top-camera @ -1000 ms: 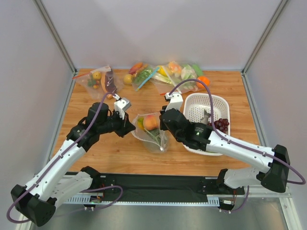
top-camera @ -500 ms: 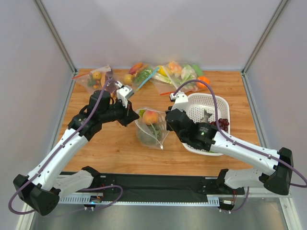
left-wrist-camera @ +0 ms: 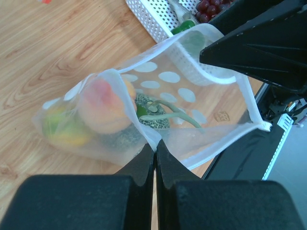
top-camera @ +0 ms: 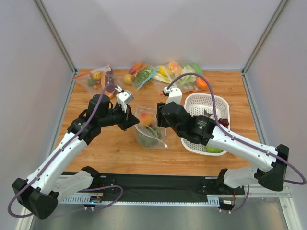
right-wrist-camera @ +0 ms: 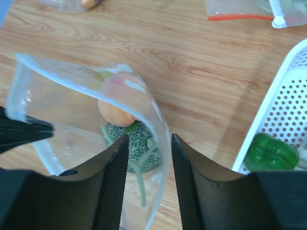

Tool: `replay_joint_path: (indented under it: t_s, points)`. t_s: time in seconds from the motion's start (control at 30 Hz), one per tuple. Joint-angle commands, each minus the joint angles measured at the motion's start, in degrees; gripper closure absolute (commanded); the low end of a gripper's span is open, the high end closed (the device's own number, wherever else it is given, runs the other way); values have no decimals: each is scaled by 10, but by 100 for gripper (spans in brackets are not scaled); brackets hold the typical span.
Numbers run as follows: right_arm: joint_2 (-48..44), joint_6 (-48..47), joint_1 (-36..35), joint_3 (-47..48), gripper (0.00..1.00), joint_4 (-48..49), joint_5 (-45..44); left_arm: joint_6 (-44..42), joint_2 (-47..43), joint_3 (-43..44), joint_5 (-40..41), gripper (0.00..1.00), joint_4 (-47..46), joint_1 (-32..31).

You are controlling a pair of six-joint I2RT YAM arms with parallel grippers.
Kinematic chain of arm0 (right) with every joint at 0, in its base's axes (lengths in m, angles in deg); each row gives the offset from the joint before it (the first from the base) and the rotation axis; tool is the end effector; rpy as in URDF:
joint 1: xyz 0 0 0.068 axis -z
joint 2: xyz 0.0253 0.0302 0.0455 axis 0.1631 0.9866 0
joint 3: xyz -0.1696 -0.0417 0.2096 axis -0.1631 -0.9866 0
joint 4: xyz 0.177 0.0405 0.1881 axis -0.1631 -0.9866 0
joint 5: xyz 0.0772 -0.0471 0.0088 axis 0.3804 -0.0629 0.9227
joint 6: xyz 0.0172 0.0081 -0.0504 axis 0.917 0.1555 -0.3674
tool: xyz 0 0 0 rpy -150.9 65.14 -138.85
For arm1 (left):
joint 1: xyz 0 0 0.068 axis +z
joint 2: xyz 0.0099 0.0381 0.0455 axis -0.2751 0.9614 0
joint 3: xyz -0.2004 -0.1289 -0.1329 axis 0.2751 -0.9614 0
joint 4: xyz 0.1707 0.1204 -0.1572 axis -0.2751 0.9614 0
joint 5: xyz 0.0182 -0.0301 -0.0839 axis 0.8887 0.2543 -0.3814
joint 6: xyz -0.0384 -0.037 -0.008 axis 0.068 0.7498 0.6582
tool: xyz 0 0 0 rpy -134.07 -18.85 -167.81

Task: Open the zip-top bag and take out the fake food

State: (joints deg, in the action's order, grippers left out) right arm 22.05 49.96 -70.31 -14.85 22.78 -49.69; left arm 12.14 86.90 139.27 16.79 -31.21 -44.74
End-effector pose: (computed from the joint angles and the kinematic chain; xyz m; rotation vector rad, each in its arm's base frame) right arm 0.1528 0.2361 0.3552 -0.2677 2.1033 0.3268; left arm 0.1781 -0.1168 0.3435 0.6989 2.0127 -0.8803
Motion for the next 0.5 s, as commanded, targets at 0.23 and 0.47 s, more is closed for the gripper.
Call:
replay_joint_path:
  t_s: [0.23,0.47]
  points:
    - [-11,-41,-49,83,51,-13,9,-8,-31,-2,-21,100,-34,1]
    - [2,-50,-59,76,55,43,96,-10,-32,-3,-20,100,-33,1]
